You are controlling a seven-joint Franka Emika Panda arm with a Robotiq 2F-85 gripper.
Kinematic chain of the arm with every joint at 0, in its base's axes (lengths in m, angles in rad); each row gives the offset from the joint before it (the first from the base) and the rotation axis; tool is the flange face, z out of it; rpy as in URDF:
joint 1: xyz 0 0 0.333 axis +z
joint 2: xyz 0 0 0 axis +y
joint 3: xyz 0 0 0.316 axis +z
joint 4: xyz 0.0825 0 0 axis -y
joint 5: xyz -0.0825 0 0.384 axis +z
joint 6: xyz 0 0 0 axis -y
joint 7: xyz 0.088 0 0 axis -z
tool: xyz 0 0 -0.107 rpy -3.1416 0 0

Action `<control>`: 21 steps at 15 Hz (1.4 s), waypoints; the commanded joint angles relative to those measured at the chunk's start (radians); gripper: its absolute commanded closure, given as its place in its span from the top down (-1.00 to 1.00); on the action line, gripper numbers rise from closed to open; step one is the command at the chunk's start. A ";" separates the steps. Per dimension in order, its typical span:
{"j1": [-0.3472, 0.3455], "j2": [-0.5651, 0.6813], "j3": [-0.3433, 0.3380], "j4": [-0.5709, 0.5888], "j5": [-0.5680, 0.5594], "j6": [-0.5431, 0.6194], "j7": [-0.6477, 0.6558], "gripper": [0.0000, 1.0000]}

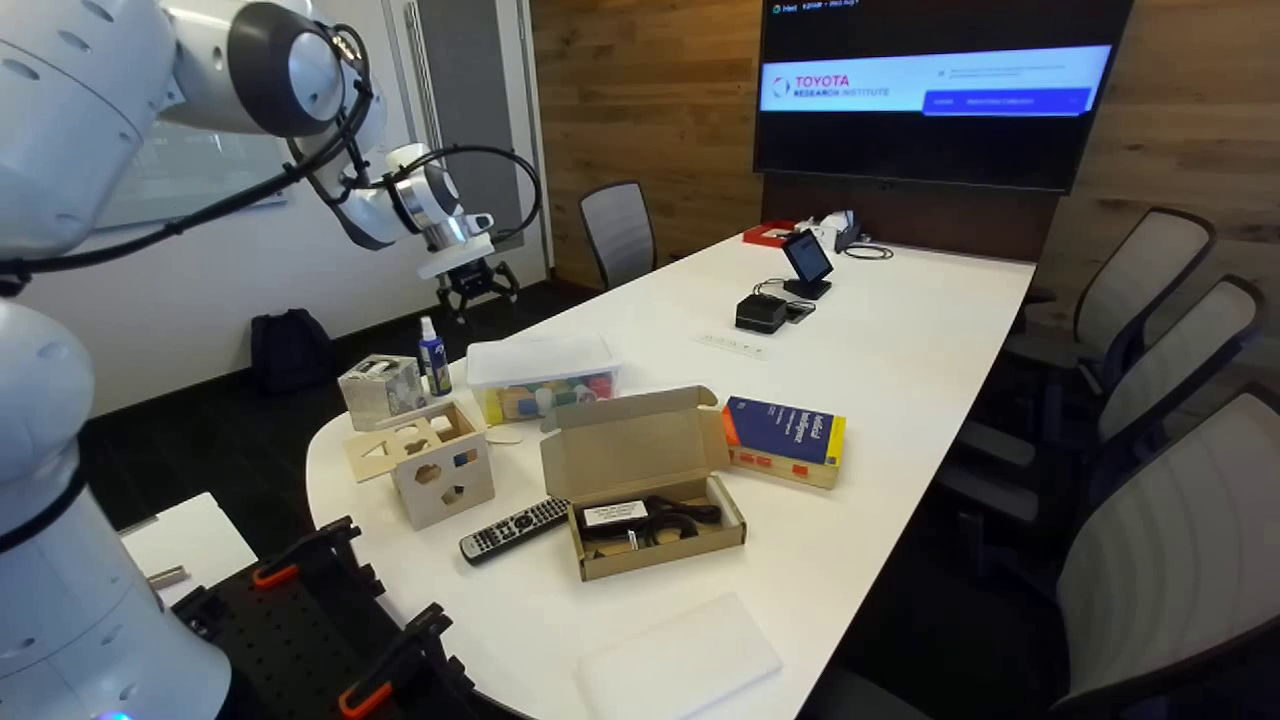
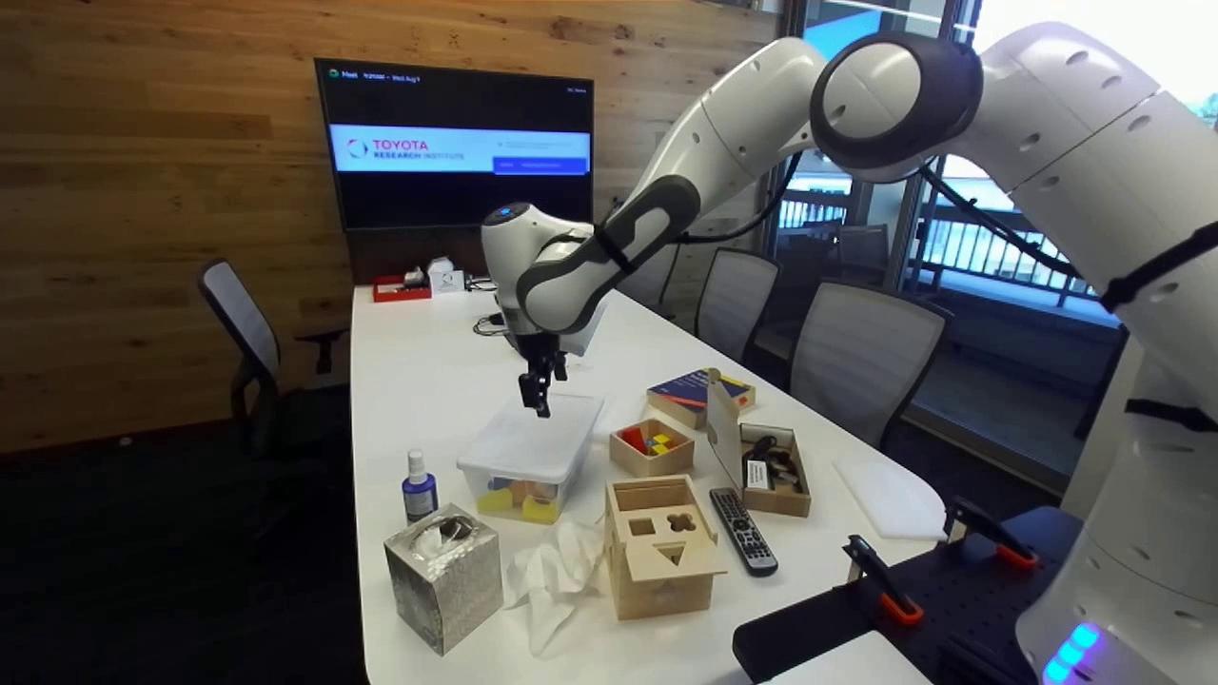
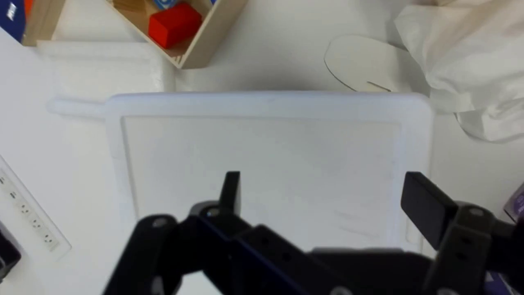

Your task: Remove the white lid from the lunchbox and put it on the table

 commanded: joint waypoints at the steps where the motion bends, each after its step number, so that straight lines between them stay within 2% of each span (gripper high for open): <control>1: 0.014 0.107 -0.003 0.124 0.059 0.004 -0.095 1.00; 8: -0.003 0.254 0.034 0.278 0.190 -0.018 -0.311 1.00; 11: 0.019 0.287 0.028 0.327 0.209 -0.033 -0.345 1.00; 17: 0.098 0.348 -0.023 0.404 0.184 -0.062 -0.274 1.00; 21: 0.164 0.395 -0.085 0.461 0.165 -0.060 -0.181 1.00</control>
